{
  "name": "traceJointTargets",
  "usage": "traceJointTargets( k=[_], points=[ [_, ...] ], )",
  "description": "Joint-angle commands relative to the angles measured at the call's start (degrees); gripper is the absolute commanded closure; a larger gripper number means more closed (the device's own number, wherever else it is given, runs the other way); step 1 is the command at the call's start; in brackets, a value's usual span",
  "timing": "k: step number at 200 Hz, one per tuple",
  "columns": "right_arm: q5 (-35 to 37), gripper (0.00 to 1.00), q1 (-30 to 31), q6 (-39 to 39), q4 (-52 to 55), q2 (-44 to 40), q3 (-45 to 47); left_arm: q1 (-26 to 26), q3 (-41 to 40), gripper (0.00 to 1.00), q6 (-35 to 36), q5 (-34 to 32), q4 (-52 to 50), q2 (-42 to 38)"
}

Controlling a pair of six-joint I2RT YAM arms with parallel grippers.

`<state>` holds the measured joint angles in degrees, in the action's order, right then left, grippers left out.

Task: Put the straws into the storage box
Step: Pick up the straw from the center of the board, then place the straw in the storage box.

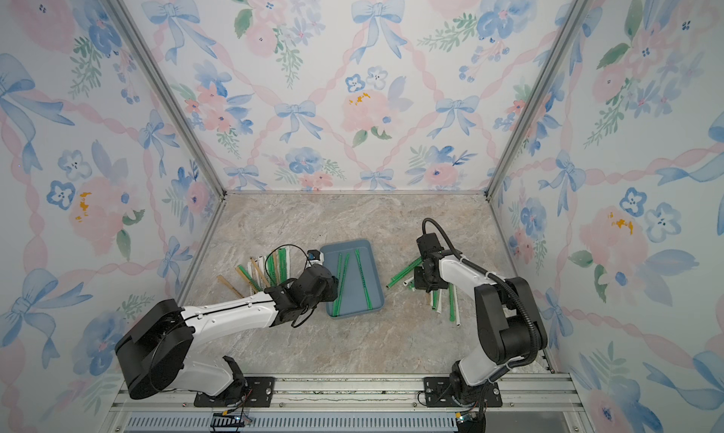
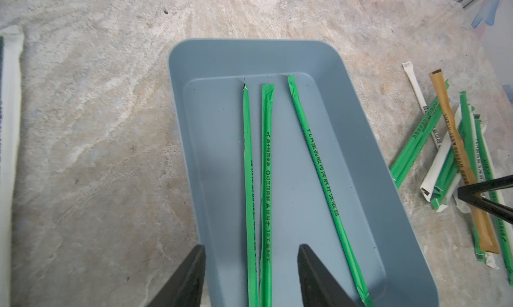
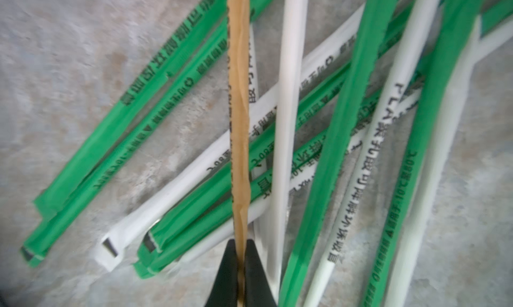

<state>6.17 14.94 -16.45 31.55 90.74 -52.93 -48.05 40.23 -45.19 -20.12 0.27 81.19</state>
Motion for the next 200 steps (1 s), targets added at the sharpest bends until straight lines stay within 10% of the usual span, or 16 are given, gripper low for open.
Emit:
traceJointTargets(
  k=[1,107,200],
  points=[
    [1.0,0.93,1.8,-0.2,3.1,-4.4,-3.1,-0.2,-2.6,0.44,1.3,-2.1,-0.2,-2.0],
    [-13.1,0.94,22.4,-15.5,-11.3,1.1,-8.5,7.6,-8.8,0.42,0.3,-1.8,-0.3,-8.8],
    [-10.3,0.88,25.7,-14.2,-8.6,11.6,-11.1,16.0,-7.3,0.42,3.3,2.7,-0.5,-3.4]
  ],
)
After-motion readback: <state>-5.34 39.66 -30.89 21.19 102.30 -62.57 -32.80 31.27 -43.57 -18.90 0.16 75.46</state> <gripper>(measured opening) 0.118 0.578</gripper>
